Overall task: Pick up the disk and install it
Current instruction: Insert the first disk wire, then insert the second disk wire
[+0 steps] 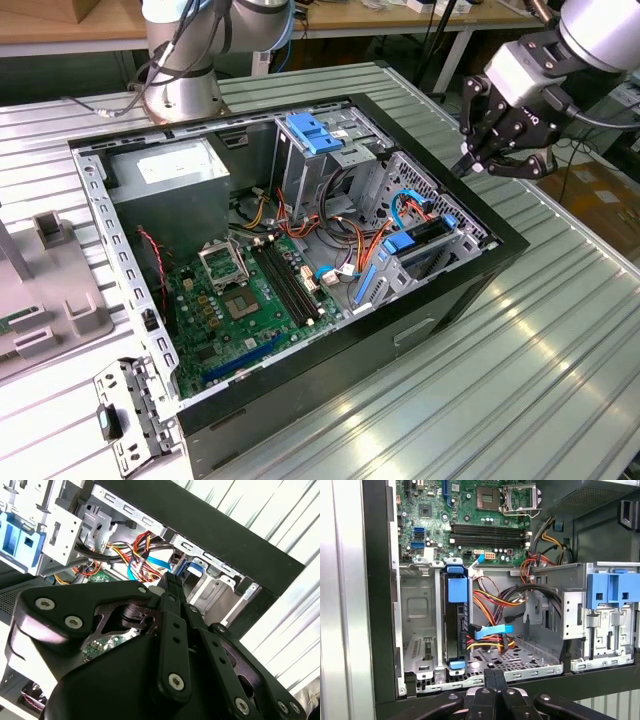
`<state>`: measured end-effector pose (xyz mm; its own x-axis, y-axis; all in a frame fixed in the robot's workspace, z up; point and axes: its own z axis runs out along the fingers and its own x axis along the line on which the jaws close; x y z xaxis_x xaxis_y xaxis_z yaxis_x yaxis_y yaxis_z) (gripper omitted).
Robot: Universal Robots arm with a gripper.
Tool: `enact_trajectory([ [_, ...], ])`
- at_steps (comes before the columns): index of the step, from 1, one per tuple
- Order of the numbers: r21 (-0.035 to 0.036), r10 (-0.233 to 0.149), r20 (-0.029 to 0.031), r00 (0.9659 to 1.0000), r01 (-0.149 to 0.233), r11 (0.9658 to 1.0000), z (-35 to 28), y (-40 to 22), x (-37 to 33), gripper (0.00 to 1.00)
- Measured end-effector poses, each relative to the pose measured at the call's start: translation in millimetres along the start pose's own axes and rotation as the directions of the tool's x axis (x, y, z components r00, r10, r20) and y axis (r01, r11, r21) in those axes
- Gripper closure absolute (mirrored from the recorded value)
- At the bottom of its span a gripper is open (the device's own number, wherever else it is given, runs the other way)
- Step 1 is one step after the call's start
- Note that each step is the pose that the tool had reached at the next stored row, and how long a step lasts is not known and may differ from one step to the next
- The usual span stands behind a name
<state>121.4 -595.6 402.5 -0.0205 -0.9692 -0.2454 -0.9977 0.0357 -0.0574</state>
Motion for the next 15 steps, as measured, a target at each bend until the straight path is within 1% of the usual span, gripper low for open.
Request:
enact_trajectory([
  [1, 0.0000, 0.000, -0.0004, 1.0000, 0.000, 1.0000, 0.3, -0.5, 1.3, 0.89],
  [3, 0.0001, 0.000, -0.0041, 1.0000, 0.000, 1.0000, 0.6, -1.3, 3.4, 0.89],
  [13, 0.0001, 0.000, -0.0043, 1.0000, 0.000, 1.0000, 0.6, -1.3, 3.4, 0.89],
  [14, -0.0002, 0.000, -0.0060, 1.0000, 0.000, 1.0000, 0.7, -1.3, 3.4, 0.89],
  [15, -0.0002, -0.001, -0.0111, 0.9999, 0.001, 1.0000, 0.8, -1.3, 3.5, 0.89],
])
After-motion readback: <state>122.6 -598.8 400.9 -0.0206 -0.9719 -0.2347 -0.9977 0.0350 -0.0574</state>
